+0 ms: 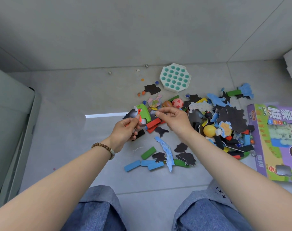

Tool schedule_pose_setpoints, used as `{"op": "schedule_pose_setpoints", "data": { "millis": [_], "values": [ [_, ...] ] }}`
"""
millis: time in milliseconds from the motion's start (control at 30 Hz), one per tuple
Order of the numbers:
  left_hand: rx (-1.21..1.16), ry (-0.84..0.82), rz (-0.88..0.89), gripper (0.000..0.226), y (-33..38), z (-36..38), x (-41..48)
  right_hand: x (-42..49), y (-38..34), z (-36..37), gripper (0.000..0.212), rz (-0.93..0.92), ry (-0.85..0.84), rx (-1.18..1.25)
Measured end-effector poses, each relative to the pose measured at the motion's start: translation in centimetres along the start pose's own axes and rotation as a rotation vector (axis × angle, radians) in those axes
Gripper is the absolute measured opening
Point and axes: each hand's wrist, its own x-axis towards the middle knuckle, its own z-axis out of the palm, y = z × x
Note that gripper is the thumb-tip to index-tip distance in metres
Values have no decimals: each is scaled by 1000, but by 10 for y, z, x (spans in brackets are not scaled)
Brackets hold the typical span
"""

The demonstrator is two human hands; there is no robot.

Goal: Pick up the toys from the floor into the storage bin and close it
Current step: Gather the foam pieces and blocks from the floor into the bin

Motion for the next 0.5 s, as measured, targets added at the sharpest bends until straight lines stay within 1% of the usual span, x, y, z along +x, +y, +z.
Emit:
{"op": "schedule_pose_setpoints", "data": {
  "millis": [67,167,233,300,400,500],
  "values": [
    [-7,29,4,30,5,-9,3,11,-8,8,11,-54,-4,-98],
    [-8,59,17,29,16,-25,8,38,-24,20,22,-74,57,-215],
    [-15,86,24,29,23,-36,12,54,-26,30,22,-41,92,-288],
    [-27,120,28,29,29,-45,17,66,-20,41,20,9,116,-311],
    [-46,149,22,29,33,-52,27,67,-12,51,18,65,139,-412],
    [-44,140,9,29,31,-50,32,69,-6,52,19,42,156,-433]
  ]
}}
